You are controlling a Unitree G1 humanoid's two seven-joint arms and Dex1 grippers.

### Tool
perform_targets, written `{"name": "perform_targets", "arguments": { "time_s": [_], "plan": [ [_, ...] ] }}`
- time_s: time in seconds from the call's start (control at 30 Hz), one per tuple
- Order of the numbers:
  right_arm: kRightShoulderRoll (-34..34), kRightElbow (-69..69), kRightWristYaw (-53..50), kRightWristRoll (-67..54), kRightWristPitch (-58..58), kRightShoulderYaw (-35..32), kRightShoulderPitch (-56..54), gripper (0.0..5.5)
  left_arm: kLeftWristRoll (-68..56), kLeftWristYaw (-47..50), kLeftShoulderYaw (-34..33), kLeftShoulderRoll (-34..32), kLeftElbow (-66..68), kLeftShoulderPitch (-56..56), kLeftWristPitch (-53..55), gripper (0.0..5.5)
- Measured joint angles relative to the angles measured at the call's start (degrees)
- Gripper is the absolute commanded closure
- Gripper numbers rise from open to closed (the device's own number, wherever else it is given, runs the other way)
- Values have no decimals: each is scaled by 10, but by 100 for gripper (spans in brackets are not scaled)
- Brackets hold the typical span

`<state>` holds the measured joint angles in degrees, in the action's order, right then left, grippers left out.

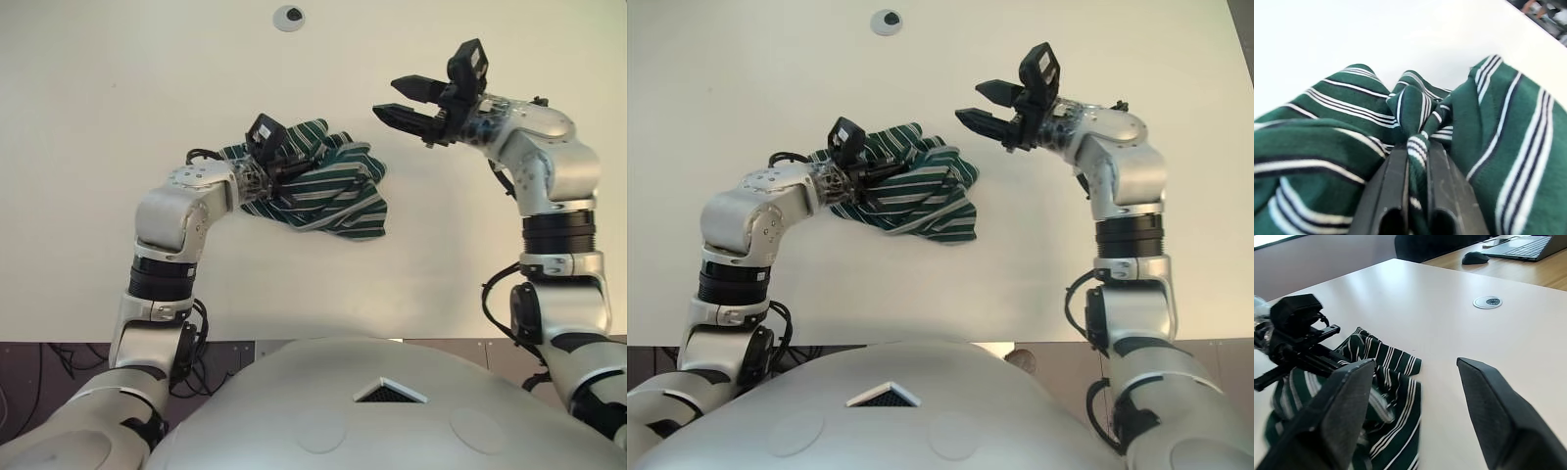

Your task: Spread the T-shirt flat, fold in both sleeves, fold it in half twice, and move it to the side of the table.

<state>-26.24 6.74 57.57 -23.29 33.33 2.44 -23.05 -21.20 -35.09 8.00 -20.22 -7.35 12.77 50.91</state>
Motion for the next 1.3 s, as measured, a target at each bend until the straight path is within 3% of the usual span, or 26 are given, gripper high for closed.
{"name": "perform_targets", "arguments": {
  "time_s": [0.4,0.57,0.8,1.3],
  "plan": [
    [-17,-69,-4,9,23,45,26,243,-49,2,-30,25,-24,-12,6,363],
    [-19,-65,2,40,3,87,44,243,-55,7,-61,7,-16,25,12,358],
    [-13,-52,-8,57,-20,94,45,243,-35,-95,-50,-104,32,68,-44,358],
    [-9,-16,0,75,-33,132,35,476,-20,-229,23,-151,85,119,-77,355]
  ]
}}
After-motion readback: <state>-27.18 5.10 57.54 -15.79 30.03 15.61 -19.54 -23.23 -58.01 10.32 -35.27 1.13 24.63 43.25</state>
